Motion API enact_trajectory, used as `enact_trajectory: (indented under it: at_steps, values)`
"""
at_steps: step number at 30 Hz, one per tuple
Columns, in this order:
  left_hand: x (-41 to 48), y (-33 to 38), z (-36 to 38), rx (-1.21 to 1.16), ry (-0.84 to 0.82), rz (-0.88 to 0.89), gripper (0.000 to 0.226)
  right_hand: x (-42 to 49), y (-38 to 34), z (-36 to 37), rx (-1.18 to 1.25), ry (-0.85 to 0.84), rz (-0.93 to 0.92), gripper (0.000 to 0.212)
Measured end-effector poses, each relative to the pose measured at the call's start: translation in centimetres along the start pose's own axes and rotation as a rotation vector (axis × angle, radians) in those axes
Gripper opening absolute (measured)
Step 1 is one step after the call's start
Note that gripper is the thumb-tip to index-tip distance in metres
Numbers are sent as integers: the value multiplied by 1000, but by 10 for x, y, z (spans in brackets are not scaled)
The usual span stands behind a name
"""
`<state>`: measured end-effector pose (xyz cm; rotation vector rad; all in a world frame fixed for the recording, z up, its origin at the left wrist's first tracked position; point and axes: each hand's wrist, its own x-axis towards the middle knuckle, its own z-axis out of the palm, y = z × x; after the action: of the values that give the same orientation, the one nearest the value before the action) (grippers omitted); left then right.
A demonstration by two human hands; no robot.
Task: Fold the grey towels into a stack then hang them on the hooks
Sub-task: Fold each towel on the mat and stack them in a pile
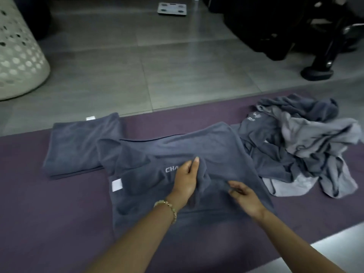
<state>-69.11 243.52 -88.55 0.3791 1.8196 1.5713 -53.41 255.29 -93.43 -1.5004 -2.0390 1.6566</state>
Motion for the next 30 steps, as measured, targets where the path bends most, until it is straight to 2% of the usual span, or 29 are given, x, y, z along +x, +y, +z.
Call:
enact_trajectory:
  at_steps: [5,10,13,14,17,19,22,26,28,30]
  values:
    - [0,-33,32,166,27,-32,33,1,26,-40,-28,230,-57,20]
    - [-7,-35,46,174,56,0,35,-1,58,-76,-150,422,65,32]
    - [-9,-36,49,184,64,13,35,-7,62,-81,-84,322,234,15]
    - [-10,-36,48,174,64,15,35,-9,62,-80,-87,286,240,16]
    - [-9,-36,42,143,82,12,32,-15,50,-70,-51,295,74,20]
    - [-7,-30,33,131,109,38,33,-18,25,-60,35,294,-69,15]
    - [-3,-9,11,147,133,106,37,-22,-24,-40,157,122,-267,34]
    - [-1,26,-40,189,156,303,40,-38,-90,-14,38,-230,-424,26]
    - [-7,41,-69,238,171,380,41,-49,-117,-1,-103,-452,-435,39]
    - [-16,49,-97,268,196,434,41,-57,-138,11,-340,-504,-522,35]
